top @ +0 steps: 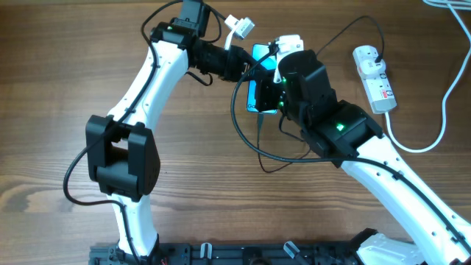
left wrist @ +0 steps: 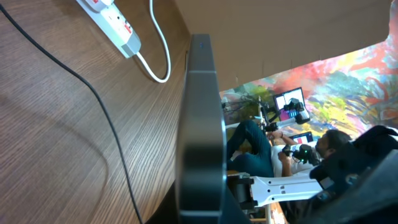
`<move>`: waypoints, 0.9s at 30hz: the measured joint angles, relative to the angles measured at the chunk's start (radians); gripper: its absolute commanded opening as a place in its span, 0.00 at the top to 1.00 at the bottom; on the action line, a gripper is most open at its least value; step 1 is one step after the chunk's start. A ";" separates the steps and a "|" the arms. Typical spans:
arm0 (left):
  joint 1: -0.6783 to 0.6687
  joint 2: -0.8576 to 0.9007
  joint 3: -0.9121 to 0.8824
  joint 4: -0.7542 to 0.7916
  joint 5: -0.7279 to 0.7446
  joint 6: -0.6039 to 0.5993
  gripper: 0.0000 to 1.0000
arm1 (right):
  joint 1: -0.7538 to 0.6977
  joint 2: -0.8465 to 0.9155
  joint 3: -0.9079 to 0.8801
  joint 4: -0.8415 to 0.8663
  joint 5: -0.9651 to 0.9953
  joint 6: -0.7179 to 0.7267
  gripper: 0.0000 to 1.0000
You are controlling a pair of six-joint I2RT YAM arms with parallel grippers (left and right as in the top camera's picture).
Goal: Plug charger to phone and switch on socket
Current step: 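Lower the phone flat onto the table with the left gripper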
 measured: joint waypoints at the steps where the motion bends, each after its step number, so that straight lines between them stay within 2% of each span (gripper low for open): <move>1: 0.001 0.000 0.000 0.000 0.000 0.000 0.96 | 0.000 0.000 0.000 -0.009 0.003 0.000 0.81; 3: 0.003 0.000 0.000 0.001 -0.005 0.000 0.96 | 0.000 -0.002 0.000 -0.027 0.005 0.001 0.81; 6: 0.008 0.000 0.000 0.008 -0.019 0.000 0.96 | 0.000 -0.010 0.000 -0.058 0.007 0.007 0.71; 12: 0.029 0.000 0.000 0.016 -0.066 -0.010 0.96 | 0.000 -0.071 0.000 -0.139 0.008 0.040 0.32; 16: 0.060 0.000 0.000 -0.018 -0.154 -0.046 0.96 | 0.000 -0.116 0.000 -0.224 0.026 0.076 0.28; 21: 0.064 0.000 -0.010 -0.065 -0.273 -0.065 0.96 | -0.018 -0.124 0.000 -0.338 0.079 0.137 0.27; 27: 0.045 0.000 -0.094 -0.008 -0.368 -0.110 0.96 | -0.097 -0.124 0.000 -0.407 0.101 0.173 0.27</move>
